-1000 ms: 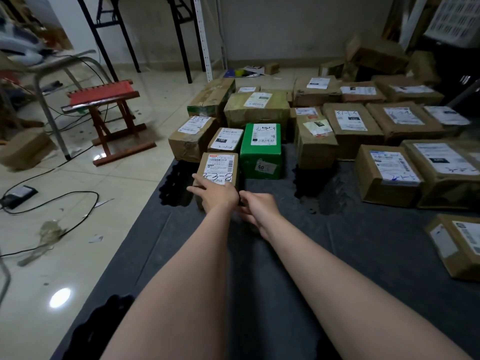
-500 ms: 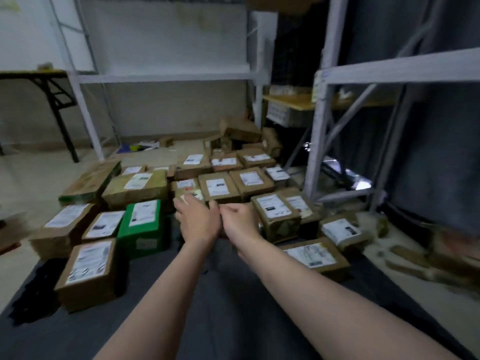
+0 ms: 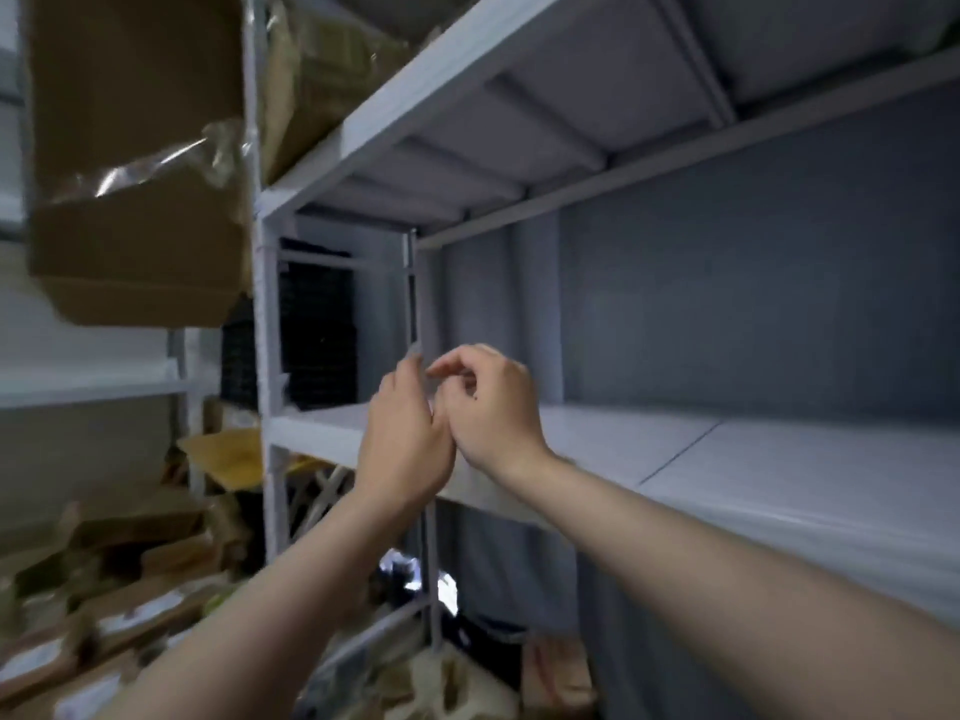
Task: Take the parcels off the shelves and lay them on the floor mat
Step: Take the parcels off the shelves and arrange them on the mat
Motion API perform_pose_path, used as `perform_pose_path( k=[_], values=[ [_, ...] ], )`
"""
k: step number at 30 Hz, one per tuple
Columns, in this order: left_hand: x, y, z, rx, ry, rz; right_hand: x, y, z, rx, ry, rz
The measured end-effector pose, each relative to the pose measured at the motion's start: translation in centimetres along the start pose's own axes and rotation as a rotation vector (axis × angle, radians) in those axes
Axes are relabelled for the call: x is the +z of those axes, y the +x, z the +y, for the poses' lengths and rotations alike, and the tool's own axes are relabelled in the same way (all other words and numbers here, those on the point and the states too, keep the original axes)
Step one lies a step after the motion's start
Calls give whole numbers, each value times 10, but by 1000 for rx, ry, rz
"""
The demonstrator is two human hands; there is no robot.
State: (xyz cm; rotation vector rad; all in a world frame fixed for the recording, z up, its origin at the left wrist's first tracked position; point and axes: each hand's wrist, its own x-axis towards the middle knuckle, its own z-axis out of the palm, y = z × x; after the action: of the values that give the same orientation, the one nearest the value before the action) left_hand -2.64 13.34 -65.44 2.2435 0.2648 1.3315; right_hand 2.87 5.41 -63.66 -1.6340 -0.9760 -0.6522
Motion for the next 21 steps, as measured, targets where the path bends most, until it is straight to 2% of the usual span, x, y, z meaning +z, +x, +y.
perform_pose_path(
  k=[5, 13, 15, 21],
  values=[
    [45, 27, 74, 144, -112, -36, -85, 48, 11, -18, -189, 132],
    [74, 14, 157, 299, -347, -142, -191, 58, -8, -68, -473, 193],
    [75, 6, 170, 321, -401, -162, -216, 48, -9, -87, -552, 224],
    [89, -23, 230, 302, -515, -258, -291, 15, -12, 34, -815, 274]
  ],
)
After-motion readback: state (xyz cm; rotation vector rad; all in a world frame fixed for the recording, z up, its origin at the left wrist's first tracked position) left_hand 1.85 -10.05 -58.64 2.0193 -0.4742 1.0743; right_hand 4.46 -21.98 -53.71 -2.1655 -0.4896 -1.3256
